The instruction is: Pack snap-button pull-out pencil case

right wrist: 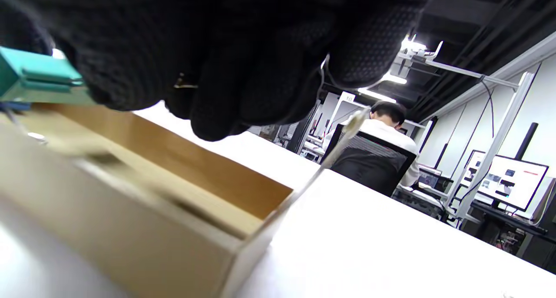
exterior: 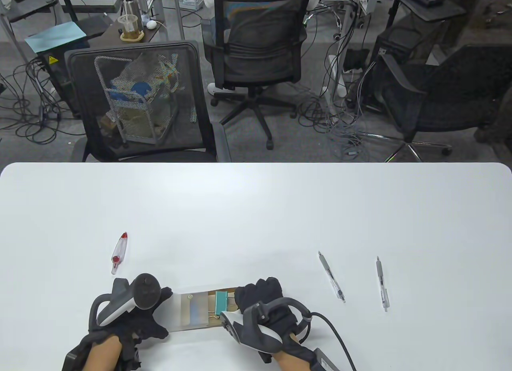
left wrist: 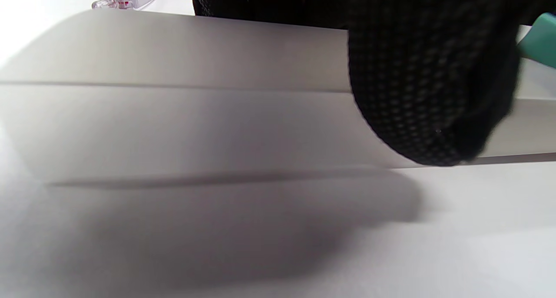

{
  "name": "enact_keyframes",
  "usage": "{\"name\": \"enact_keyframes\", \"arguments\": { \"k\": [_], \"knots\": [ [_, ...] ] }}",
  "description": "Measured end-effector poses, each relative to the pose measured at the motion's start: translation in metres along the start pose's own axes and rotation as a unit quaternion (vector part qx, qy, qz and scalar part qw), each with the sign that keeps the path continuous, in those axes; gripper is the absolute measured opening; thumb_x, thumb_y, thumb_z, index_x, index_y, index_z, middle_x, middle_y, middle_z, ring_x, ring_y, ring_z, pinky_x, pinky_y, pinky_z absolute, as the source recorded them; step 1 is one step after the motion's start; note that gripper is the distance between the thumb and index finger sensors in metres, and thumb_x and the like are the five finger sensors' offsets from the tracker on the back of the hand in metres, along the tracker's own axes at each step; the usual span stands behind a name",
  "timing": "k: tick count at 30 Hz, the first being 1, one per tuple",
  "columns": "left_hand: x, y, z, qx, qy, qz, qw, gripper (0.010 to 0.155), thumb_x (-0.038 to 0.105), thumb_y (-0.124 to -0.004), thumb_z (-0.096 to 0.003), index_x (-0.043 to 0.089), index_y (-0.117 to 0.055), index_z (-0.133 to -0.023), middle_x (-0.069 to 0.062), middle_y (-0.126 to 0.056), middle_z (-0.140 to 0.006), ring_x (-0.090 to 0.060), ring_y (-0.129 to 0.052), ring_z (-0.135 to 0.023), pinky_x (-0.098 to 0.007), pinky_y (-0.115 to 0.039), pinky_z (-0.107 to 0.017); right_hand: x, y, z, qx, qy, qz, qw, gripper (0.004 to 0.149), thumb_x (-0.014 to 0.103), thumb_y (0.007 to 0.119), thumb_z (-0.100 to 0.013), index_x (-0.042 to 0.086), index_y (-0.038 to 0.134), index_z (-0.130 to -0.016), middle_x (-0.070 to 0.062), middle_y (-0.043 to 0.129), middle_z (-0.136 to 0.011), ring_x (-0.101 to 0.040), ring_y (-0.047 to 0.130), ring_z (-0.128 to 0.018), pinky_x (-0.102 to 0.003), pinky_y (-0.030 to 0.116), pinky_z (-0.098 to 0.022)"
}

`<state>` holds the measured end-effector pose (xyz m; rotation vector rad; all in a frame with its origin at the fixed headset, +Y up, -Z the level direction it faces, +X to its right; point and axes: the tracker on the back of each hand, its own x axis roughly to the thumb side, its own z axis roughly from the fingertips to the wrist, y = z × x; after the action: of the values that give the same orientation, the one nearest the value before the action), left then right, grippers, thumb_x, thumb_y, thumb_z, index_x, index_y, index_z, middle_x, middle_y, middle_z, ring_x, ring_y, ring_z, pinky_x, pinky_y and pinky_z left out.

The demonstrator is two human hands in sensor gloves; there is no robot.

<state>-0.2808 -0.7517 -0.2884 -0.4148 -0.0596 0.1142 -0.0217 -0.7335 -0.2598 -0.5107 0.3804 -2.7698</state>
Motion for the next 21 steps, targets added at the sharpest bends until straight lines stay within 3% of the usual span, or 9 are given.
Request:
{"name": "enact_keyframes", "arguments": {
  "k": [14, 21],
  "knots": [
    [0.000, 0.000, -0.001, -0.003, 0.000, -0.001, 1.000, 0.095, 0.052, -0.104, -0.0190, 0.045, -0.060, -0.104, 0.013, -0.061, -0.114, -0.022, -0.066, -0.111, -0.062, -0.037, -0.085, 0.016, 0.019, -0.025, 0.096, 0.008, -0.145, 0.985, 0.048, 0.052, 0.087, -0.032, 0.042, 0.086, -0.079, 0.017, 0.101, -0.074, -0.007, 0.098, -0.068, -0.040, 0.078, -0.066],
    [0.000, 0.000, -0.001, -0.001, 0.002, 0.000, 1.000, 0.096, 0.052, -0.104, -0.0187, 0.045, -0.060, -0.104, 0.013, -0.062, -0.114, -0.022, -0.066, -0.111, -0.062, -0.037, -0.085, 0.025, 0.021, -0.036, 0.128, 0.000, -0.139, 0.982, 0.046, 0.051, 0.090, -0.031, 0.044, 0.088, -0.077, 0.017, 0.101, -0.076, -0.007, 0.097, -0.070, -0.040, 0.077, -0.068]
  ]
}}
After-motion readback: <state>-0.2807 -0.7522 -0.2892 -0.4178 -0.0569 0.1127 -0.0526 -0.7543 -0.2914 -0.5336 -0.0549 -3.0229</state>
